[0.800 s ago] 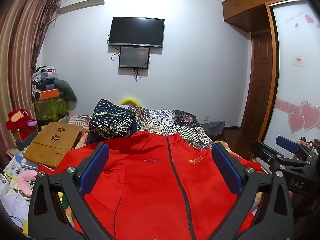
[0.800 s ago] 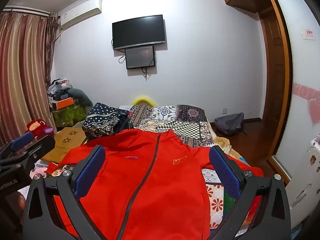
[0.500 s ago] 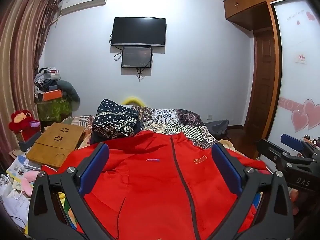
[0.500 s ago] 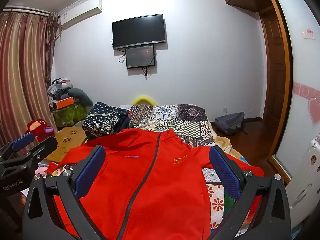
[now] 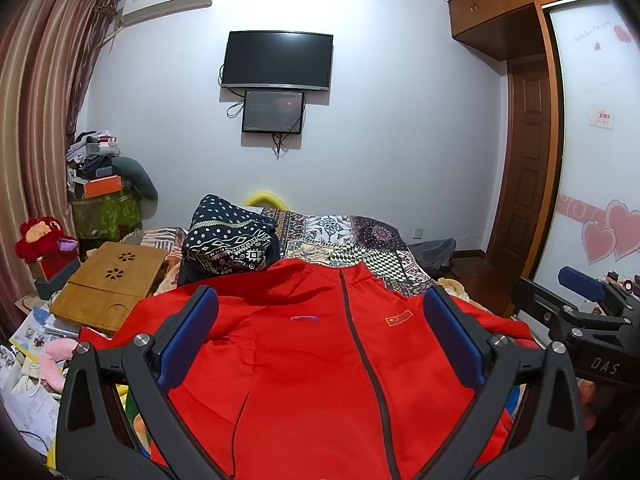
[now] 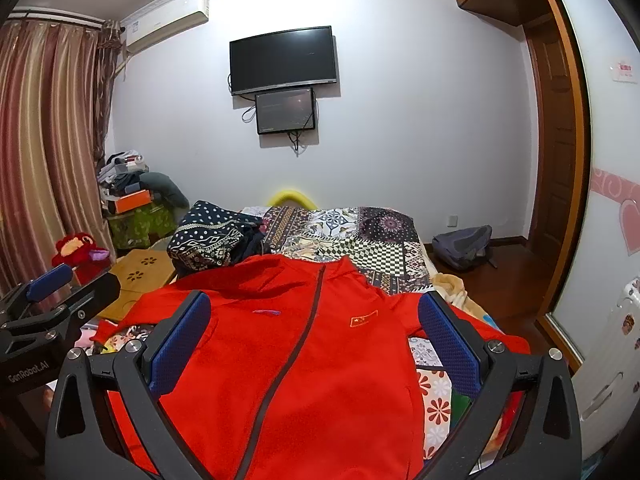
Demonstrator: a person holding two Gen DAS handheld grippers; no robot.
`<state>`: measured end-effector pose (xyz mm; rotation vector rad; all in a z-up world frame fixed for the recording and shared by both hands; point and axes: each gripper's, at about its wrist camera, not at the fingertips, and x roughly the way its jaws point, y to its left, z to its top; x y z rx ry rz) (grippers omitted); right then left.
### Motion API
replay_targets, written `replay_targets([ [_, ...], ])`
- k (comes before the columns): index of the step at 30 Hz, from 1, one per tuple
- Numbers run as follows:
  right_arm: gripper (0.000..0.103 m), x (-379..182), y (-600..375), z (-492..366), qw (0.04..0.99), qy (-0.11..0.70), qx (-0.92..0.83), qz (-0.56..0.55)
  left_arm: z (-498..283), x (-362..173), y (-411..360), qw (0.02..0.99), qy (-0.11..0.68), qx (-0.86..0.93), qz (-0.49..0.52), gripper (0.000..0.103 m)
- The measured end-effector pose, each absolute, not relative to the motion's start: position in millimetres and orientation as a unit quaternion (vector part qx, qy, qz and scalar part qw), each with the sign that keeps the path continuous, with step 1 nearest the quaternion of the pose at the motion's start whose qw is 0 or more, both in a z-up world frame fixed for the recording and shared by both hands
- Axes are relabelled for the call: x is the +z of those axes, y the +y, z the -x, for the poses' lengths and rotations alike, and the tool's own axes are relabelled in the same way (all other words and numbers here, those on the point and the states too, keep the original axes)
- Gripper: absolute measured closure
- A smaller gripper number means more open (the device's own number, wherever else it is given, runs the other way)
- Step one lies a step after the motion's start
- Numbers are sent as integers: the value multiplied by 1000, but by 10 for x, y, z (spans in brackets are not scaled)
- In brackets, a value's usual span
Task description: Fold large clothes
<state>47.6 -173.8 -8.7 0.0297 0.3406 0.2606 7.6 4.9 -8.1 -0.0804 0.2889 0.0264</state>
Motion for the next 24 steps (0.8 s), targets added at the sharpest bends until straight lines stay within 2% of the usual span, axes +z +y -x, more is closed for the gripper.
replay_targets([
  [24, 0, -48, -1627, -479, 976, 165, 145, 1, -45, -74, 151, 989, 139, 25, 50, 0],
])
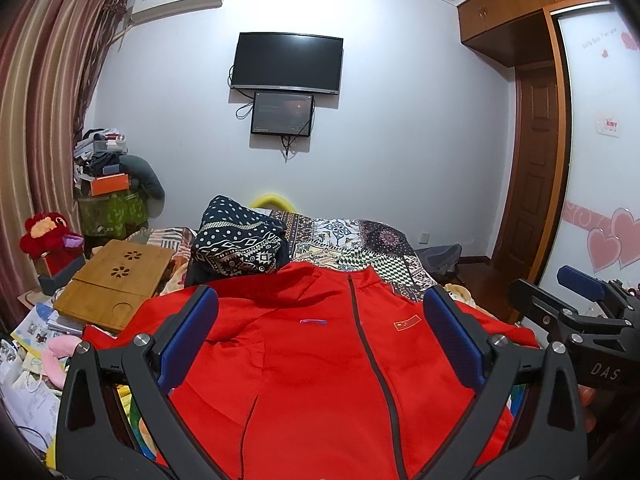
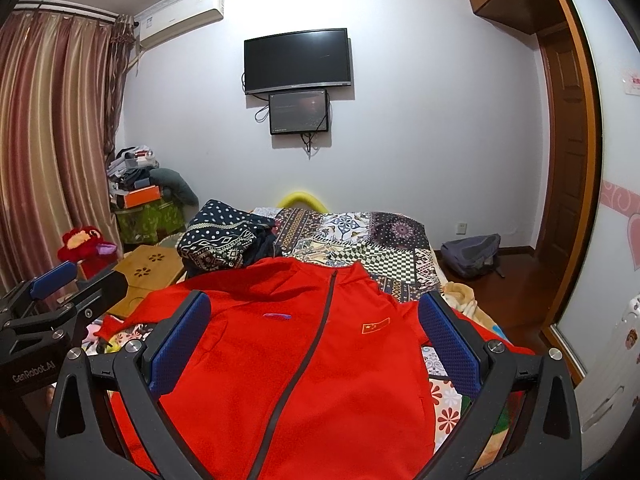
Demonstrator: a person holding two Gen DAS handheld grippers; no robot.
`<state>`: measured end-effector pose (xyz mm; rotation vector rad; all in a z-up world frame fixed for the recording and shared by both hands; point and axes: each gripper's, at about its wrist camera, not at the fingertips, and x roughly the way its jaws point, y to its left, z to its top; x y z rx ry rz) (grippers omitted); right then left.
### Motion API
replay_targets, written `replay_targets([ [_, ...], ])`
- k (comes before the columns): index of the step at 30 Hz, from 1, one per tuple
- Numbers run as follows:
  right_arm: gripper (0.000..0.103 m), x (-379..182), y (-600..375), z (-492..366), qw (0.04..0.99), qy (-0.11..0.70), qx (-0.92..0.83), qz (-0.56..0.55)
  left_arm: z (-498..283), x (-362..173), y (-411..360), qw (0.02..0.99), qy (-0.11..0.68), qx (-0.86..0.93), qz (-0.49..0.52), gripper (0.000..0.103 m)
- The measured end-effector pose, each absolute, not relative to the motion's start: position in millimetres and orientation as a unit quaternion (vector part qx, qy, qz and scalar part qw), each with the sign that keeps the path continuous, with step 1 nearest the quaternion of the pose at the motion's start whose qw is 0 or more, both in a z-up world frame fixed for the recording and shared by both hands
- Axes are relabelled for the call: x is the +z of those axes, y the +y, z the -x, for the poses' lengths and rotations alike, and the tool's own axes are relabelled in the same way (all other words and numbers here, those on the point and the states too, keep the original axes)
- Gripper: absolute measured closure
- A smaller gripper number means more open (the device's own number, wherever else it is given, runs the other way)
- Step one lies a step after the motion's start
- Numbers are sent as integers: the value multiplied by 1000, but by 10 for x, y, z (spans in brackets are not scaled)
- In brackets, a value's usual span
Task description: Fold large clothes
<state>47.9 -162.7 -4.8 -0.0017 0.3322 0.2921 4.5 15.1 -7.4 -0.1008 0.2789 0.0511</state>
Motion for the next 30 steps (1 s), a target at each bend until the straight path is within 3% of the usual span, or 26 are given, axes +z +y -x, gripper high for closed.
replay_targets([
  [30, 0, -71, -1618, -506, 974, 172, 145, 2, -89, -107, 183, 987, 147, 26, 54, 0],
])
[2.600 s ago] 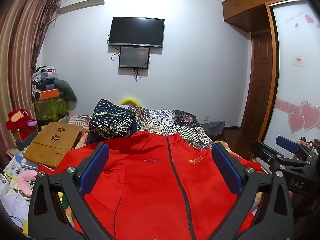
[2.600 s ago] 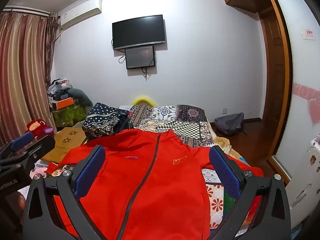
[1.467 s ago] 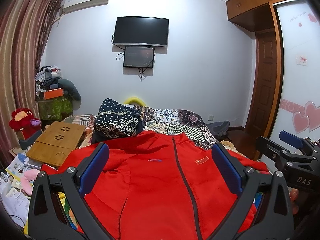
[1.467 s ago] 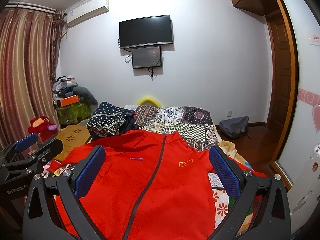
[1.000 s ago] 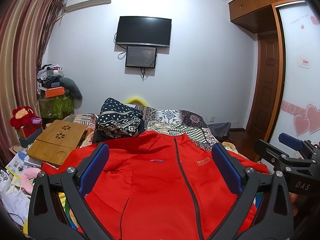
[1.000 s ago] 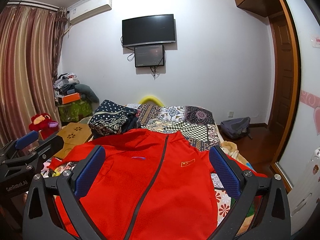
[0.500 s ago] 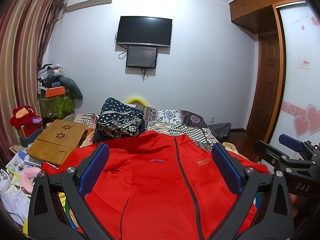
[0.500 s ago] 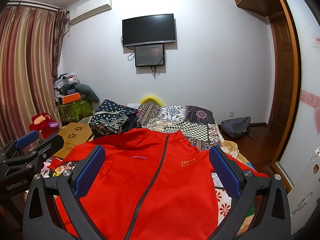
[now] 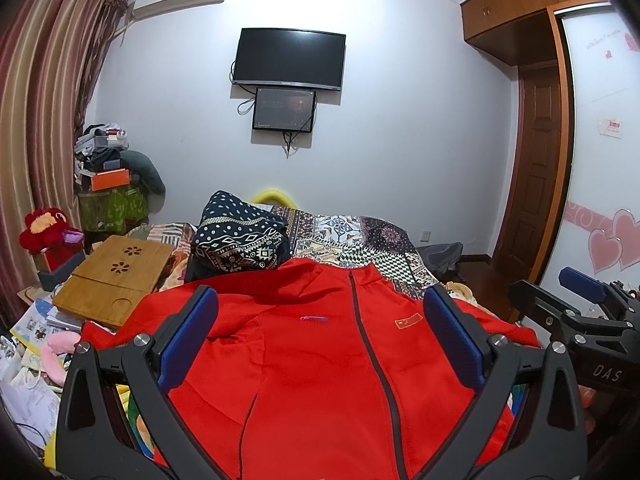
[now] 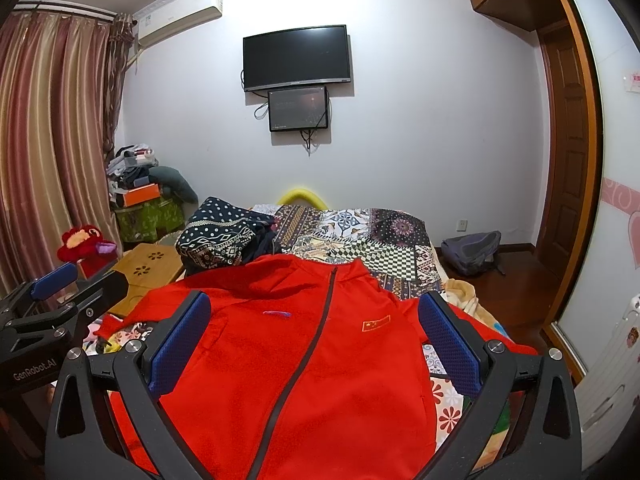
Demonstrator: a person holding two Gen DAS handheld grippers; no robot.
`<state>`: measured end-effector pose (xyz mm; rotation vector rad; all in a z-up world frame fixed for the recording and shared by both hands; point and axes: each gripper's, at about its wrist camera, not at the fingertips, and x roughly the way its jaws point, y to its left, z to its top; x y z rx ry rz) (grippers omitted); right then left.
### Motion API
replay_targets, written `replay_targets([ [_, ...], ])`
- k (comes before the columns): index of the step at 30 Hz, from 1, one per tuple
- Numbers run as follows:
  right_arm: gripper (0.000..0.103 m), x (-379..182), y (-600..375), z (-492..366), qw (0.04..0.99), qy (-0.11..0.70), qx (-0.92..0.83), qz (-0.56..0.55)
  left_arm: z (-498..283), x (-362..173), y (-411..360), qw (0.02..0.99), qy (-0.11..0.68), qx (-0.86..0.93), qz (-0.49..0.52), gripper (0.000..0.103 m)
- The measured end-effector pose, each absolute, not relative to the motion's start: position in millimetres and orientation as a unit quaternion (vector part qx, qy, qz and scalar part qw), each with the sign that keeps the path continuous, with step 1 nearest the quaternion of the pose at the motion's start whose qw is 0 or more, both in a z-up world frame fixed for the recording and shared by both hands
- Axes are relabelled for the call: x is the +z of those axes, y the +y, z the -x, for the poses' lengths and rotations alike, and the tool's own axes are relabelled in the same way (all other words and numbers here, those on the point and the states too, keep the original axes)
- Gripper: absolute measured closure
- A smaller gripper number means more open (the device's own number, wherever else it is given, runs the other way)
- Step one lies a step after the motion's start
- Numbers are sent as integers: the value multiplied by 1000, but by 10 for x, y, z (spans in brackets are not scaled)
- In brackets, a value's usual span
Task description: Fold large clothes
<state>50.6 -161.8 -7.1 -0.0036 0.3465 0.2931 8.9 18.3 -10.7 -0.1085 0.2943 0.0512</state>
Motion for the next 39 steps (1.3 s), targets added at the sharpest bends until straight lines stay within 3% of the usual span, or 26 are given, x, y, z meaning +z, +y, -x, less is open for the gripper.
replay_targets([
  [15, 0, -151, -1576, -1000, 968, 206, 147, -6, -657, -273, 382, 977, 199, 48, 65, 0],
  [25, 0, -219, -1535, -1550, 966, 218, 137, 9, -1289, -289, 1105, 962, 230, 113, 97, 0],
  [33, 0, -435, -1561, -1913, 952, 271, 140, 8, -1743, -767, 2031, 924, 308, 154, 167, 0],
  [39, 0, -663, -1529, -2133, 935, 328, 133, 16, -1977, -1382, 2780, 867, 386, 137, 284, 0],
])
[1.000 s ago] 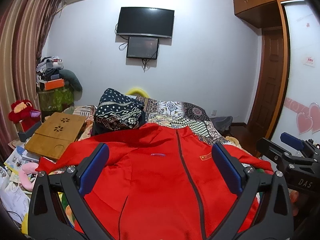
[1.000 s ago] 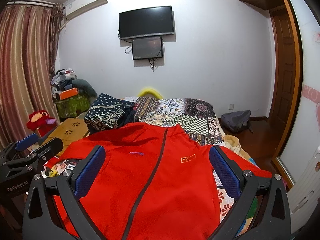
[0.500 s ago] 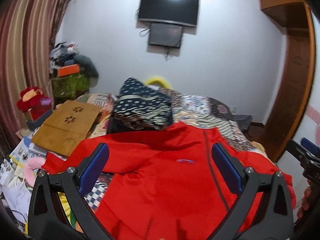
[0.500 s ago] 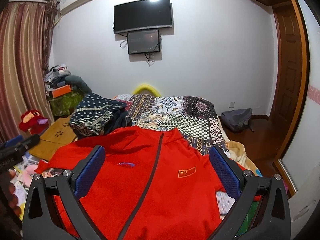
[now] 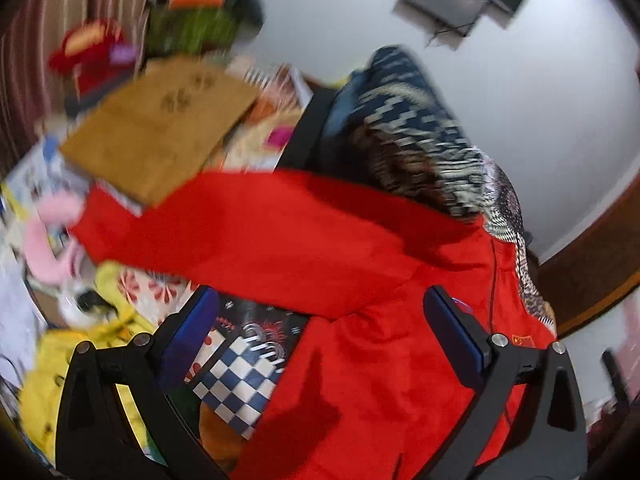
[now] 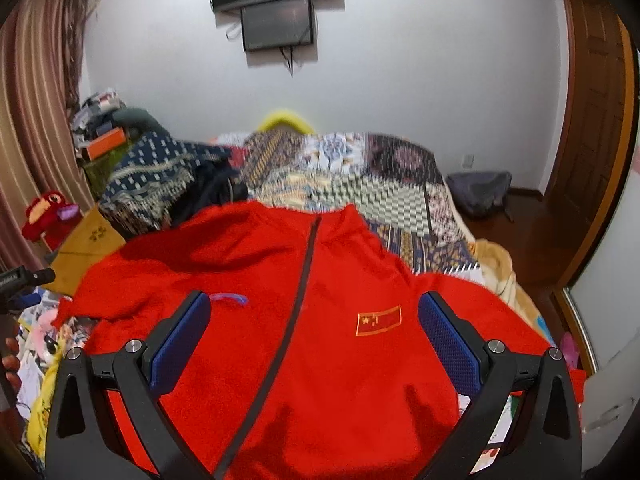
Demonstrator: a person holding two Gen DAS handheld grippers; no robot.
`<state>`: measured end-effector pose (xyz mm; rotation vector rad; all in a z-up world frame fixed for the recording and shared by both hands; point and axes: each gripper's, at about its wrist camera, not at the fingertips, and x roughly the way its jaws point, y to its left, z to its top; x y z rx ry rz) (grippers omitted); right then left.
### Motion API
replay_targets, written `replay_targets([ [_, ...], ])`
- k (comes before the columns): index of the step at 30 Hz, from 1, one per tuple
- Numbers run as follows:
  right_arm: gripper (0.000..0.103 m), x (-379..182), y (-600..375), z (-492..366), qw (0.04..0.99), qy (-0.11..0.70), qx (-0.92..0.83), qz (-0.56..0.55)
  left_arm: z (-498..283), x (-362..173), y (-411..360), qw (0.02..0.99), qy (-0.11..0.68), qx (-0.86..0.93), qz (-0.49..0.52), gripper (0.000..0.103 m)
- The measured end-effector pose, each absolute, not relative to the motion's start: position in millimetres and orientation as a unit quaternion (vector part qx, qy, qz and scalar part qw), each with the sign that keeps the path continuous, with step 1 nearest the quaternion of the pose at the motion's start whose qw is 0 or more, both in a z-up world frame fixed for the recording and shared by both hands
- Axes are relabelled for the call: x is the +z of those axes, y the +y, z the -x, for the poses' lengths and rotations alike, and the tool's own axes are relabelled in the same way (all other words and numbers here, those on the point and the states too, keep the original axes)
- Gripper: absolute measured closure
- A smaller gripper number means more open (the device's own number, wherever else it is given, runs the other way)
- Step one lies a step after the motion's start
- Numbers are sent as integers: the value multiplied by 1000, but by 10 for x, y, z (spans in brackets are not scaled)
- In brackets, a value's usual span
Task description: Fold large clothes
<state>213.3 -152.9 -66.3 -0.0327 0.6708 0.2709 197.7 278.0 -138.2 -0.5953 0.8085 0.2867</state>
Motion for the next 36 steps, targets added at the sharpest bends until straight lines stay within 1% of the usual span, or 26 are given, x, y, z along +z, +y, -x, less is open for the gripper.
replay_targets([
  [7, 0, -914, -1490, -2359, 913, 388, 125, 20, -1981, -2053, 3363, 802, 416, 112, 414, 0],
  [10, 0, -997, -1466, -2408, 906, 405, 122, 16, -1917, -2295, 3512, 778, 410, 71, 471, 0],
  [13, 0, -1052, -1432, -2445, 902, 414, 120, 13, -1877, -2417, 3618, 773, 405, 83, 481, 2],
  [15, 0, -1090, -1398, -2476, 899, 421, 121, 11, -1887, -2480, 3709, 774, 399, 91, 483, 7],
  [18, 0, -1093, -1341, -2478, 894, 430, 127, 11, -1979, -2606, 3907, 770, 387, 111, 494, 10],
  [19, 0, -1087, -1329, -2472, 894, 429, 130, 11, -2010, -2635, 3966, 772, 382, 120, 494, 10],
  [23, 0, -1011, -1244, -2408, 899, 416, 132, 24, -2130, -2729, 4109, 777, 376, 156, 480, 17],
  [25, 0, -988, -1207, -2395, 901, 412, 132, 32, -2181, -2718, 4124, 781, 378, 170, 468, 17],
  [26, 0, -976, -1186, -2390, 901, 411, 133, 38, -2209, -2698, 4120, 784, 380, 179, 458, 21],
  [27, 0, -964, -1165, -2386, 901, 410, 133, 43, -2237, -2660, 4108, 789, 380, 188, 444, 32],
  [28, 0, -949, -1147, -2376, 902, 408, 134, 46, -2269, -2592, 4081, 798, 381, 200, 422, 39],
  [29, 0, -924, -1131, -2367, 903, 405, 135, 49, -2302, -2527, 4054, 805, 385, 210, 399, 59],
  [30, 0, -888, -1124, -2341, 906, 398, 137, 51, -2332, -2462, 4018, 812, 389, 217, 376, 82],
  [31, 0, -867, -1119, -2322, 907, 394, 139, 52, -2346, -2385, 3975, 820, 393, 222, 353, 90],
  [34, 0, -780, -1111, -2239, 914, 374, 143, 62, -2403, -2101, 3818, 844, 385, 221, 301, 96],
  [36, 0, -747, -1130, -2198, 918, 364, 141, 67, -2425, -1854, 3684, 863, 365, 215, 274, 96],
])
